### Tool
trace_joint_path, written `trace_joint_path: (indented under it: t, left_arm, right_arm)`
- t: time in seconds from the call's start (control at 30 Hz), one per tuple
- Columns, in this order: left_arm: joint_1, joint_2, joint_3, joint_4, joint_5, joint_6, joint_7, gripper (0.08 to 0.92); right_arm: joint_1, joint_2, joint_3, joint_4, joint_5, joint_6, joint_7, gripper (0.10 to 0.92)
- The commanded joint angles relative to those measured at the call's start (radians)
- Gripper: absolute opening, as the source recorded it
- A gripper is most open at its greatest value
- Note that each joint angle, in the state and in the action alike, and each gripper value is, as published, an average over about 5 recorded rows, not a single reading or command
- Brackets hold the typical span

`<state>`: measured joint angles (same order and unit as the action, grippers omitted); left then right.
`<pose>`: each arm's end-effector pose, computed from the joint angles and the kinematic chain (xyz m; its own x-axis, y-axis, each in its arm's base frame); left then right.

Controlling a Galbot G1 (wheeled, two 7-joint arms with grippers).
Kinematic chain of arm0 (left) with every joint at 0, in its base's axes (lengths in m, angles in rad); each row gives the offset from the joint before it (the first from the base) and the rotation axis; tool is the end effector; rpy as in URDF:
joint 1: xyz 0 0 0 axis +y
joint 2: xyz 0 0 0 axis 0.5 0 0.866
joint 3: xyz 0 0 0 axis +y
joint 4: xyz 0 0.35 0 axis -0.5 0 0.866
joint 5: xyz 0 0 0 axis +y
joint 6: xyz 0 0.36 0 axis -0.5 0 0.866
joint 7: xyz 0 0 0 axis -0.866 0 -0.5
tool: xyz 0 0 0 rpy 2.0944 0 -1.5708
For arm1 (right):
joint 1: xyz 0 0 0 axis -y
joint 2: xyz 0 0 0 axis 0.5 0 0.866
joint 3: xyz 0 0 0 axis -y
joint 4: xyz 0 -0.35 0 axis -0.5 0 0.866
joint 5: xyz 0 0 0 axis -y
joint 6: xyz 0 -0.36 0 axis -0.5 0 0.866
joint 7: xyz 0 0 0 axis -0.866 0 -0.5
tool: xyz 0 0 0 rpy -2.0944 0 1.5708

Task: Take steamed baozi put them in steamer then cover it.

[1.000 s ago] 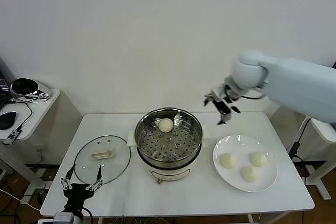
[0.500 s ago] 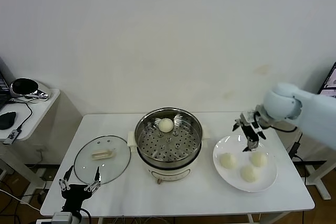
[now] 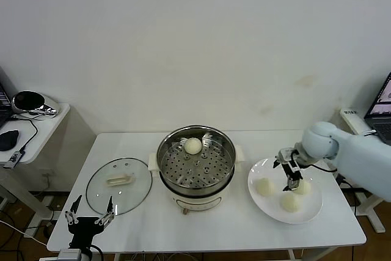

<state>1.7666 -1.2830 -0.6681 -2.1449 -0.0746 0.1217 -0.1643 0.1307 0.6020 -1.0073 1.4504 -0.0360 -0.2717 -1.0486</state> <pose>0.1355 0.0856 -0.2992 -0.9673 -0.1501 0.2042 -0.0912 0.9579 0.2721 0.4831 -0.1219 -0.1848 -0.1673 -0.0956 0.9813 -0.9656 -0.1848 -0.1827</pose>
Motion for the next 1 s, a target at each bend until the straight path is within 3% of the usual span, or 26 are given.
trace_joint_path:
  t: [0.03,0.57,0.8,1.0]
  left_arm:
    - [0.0,0.001,-0.002,0.002,0.001,0.002,0.0,0.823]
    - [-0.005,0.006,-0.011,0.02,0.0,-0.003,0.001,0.823]
    - [-0.009,0.005,-0.009,0.023,0.001,-0.004,0.0,0.823]
    - [-0.008,0.005,-0.01,0.023,0.001,-0.004,0.0,0.823]
  right_arm:
    - [-0.099,0.094,0.053,-0.099,-0.039,0.006,0.01,0.823]
    - [-0.146,0.183,0.08,-0.186,-0.09,-0.001,0.023,0.801]
    - [-0.143,0.185,0.084,-0.195,-0.105,-0.006,0.017,0.746]
    - [-0.139,0.179,0.085,-0.187,-0.097,-0.012,0.005,0.637]
